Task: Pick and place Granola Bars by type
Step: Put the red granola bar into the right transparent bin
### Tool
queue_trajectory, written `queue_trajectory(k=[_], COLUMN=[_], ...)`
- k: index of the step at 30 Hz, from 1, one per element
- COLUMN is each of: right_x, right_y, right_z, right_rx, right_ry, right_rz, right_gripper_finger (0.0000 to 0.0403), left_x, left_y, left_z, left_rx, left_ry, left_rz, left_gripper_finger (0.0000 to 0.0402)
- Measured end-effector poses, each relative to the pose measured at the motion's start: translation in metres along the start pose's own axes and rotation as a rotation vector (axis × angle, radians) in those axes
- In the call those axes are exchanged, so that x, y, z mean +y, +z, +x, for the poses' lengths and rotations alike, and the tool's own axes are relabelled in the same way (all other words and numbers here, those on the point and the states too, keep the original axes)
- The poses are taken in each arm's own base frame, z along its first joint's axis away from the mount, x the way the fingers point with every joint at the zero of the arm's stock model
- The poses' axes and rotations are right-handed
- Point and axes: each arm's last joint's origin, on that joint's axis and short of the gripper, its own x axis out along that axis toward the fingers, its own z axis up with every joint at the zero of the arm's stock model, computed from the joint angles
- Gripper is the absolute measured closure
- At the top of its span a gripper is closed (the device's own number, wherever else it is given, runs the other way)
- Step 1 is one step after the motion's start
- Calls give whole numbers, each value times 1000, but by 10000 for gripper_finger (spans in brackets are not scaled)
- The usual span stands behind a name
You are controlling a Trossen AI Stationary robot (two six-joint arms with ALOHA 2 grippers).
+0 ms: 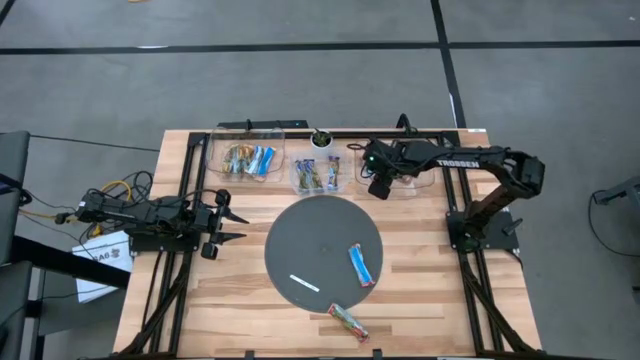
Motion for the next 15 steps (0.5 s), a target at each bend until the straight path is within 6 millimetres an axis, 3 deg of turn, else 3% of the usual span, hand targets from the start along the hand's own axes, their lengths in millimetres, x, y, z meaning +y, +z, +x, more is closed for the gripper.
queue_trajectory(k=[8,15], right_x=[17,59], right_y=[-2,-12], right_z=[-45,-79], right_rx=[-174,-278], right_ry=[37,151], right_rz=[69,99], right_gripper_finger=[274,275], left_x=[0,0], left_y=[0,0], left_z=[0,0], left_rx=[0,0], left_ry=[0,0], left_rz=[0,0], left_gripper_finger=[248,248])
